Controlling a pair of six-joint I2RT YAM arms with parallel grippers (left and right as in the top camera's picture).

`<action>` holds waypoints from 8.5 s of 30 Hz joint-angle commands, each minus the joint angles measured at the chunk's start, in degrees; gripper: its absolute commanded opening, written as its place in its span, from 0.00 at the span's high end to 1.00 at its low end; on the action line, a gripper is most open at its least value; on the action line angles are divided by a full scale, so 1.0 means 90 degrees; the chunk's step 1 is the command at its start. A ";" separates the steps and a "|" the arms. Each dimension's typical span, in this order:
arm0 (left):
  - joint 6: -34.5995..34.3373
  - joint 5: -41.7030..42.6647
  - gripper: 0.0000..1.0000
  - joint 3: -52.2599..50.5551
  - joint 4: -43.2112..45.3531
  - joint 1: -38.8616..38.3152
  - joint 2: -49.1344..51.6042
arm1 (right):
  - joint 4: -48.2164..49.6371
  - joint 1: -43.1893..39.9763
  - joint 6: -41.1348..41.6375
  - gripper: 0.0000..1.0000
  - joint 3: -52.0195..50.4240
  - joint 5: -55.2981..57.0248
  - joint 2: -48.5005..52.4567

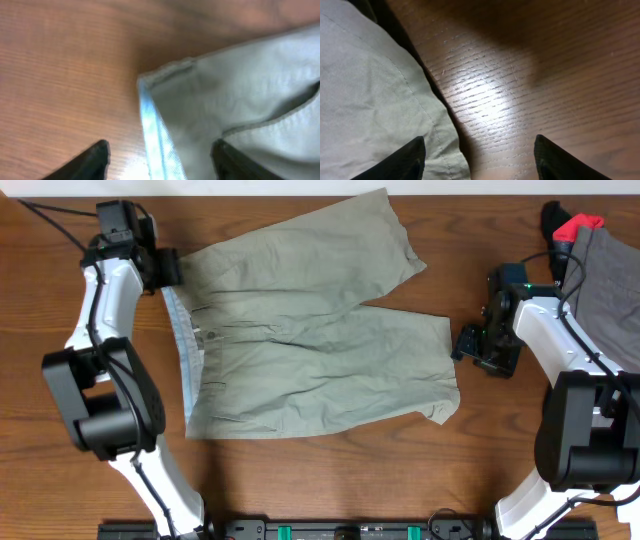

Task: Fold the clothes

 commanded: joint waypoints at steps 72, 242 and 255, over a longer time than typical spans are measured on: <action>-0.1656 0.3002 0.34 -0.5306 -0.2977 -0.0680 -0.3660 | -0.1319 -0.0272 -0.2042 0.94 0.0338 -0.0192 -0.0928; -0.3135 0.2123 0.94 -0.4481 -0.5343 -0.0857 -0.7992 | -0.1294 -0.0811 -0.0294 0.99 0.1098 0.0182 -0.3932; -0.3334 0.1219 0.94 -0.4481 -0.3827 -0.0857 -0.5887 | 0.2907 -0.0323 -0.0379 0.99 0.1098 -0.3050 -0.0872</action>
